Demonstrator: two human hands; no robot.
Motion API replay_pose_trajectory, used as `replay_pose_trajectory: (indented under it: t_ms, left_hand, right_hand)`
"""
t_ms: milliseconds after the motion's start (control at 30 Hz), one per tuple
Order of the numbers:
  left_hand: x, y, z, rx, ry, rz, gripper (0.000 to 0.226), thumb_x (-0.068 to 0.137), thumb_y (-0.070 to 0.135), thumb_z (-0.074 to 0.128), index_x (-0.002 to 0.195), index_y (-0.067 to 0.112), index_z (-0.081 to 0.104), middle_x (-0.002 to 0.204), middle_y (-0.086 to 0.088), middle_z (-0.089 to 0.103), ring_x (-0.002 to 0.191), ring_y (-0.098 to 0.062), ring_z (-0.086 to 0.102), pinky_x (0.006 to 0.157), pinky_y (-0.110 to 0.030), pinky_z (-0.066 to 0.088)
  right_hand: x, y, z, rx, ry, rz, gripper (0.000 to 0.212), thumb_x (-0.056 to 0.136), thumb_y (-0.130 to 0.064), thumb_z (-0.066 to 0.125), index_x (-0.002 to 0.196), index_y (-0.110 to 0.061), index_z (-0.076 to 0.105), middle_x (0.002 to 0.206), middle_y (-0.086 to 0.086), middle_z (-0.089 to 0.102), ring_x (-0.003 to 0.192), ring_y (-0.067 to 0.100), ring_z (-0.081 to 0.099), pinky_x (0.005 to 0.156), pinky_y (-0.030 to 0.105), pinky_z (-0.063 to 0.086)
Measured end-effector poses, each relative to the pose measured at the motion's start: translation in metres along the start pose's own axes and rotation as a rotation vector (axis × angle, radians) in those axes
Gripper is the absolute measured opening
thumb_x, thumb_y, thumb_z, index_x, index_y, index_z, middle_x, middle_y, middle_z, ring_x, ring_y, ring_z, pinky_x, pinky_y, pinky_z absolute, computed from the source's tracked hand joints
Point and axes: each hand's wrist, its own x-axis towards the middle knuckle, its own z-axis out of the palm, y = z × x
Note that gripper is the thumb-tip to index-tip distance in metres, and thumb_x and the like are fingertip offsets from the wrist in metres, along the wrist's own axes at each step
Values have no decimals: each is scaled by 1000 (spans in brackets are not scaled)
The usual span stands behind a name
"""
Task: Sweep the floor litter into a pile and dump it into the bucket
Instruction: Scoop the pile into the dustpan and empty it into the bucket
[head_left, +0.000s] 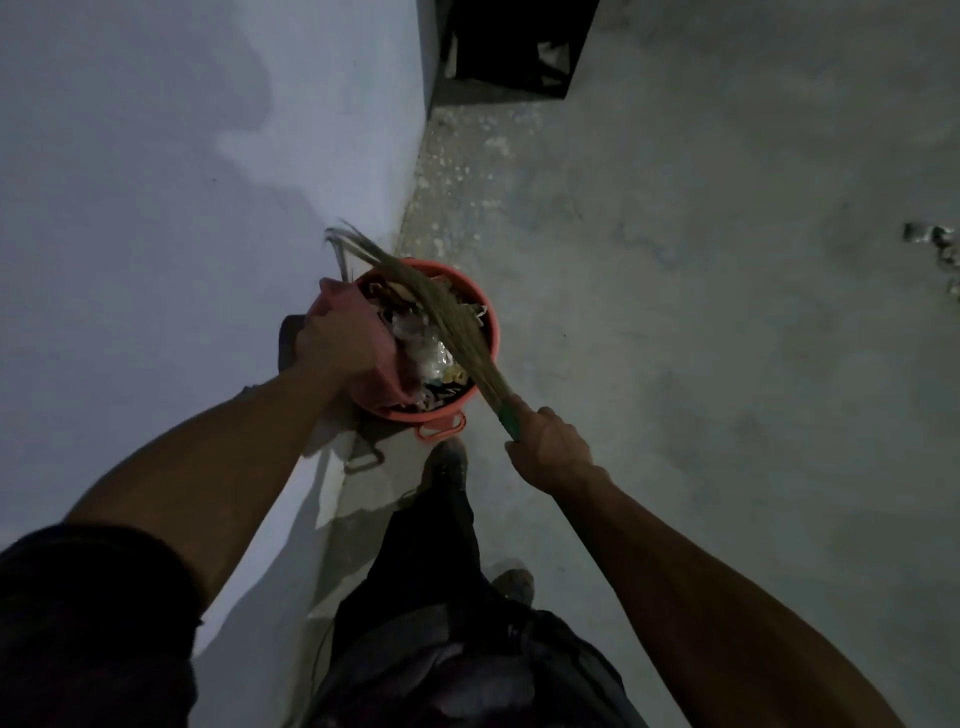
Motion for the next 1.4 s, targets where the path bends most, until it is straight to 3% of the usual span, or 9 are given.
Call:
replay_pose_trajectory:
  t_ms: [133,267,400,733,867,1000,1100,1200,1400]
  left_hand:
    - [-41,-2,-6,93,41,12,67,92,27,59,146,-3,31,134,-25,51,126,-42,48,107,-47,34]
    - [-46,-45,17,88,122,80,59,85,57,37,111,11,63,107,-12,66,97,-35,63,92,-46,49]
    - [-102,-45,30,-63,80,209,45,98,45,47,118,8,62,115,-18,64,103,-37,60,84,-32,44]
    - [-196,13,87,-319,145,342,51,88,48,51,113,6,66,107,-23,66,99,-39,62,80,-38,45]
    - [-211,62,93,-375,155,394,22,91,22,61,95,2,68,83,-20,67,79,-34,62,68,-35,41]
    - [-196,115,102,-369,100,456,17,91,24,60,86,8,64,70,-7,62,61,-23,56,57,-33,42]
    - [-167,164,115,-326,48,504,22,92,34,57,91,12,59,68,-5,61,62,-27,60,60,-37,49]
    - [-141,226,120,-296,10,558,17,95,31,58,95,14,55,68,2,56,60,-16,53,55,-31,37]
    - [-92,362,118,-235,-114,680,28,95,35,56,110,11,59,83,-6,64,77,-28,61,71,-36,47]
  right_hand:
    - [-46,17,2,99,41,-1,60,92,-30,56,146,-32,31,108,10,55,88,26,60,75,42,56]
    - [-90,37,0,301,22,8,57,94,-23,55,147,-28,33,112,8,56,85,25,63,68,42,60]
    - [-131,65,-3,513,41,64,64,98,-21,54,153,-31,23,116,4,53,71,18,60,58,34,59]
    - [-197,147,-15,760,313,151,72,94,-24,63,153,-31,23,123,8,55,63,22,63,51,32,58]
    - [-205,178,-28,806,374,207,83,89,-19,70,155,-29,21,125,10,53,62,21,64,48,29,56]
    - [-202,208,-49,794,466,229,73,93,-15,63,153,-23,23,121,10,54,68,25,65,54,36,60]
    - [-186,235,-69,720,529,260,68,96,-21,60,153,-21,23,117,7,56,77,28,66,64,43,60]
    - [-165,264,-100,668,580,334,71,96,-28,58,154,-19,19,123,12,59,89,27,65,77,47,58]
    - [-134,323,-170,654,666,469,70,96,-32,56,154,-18,19,108,14,64,82,27,65,74,47,58]
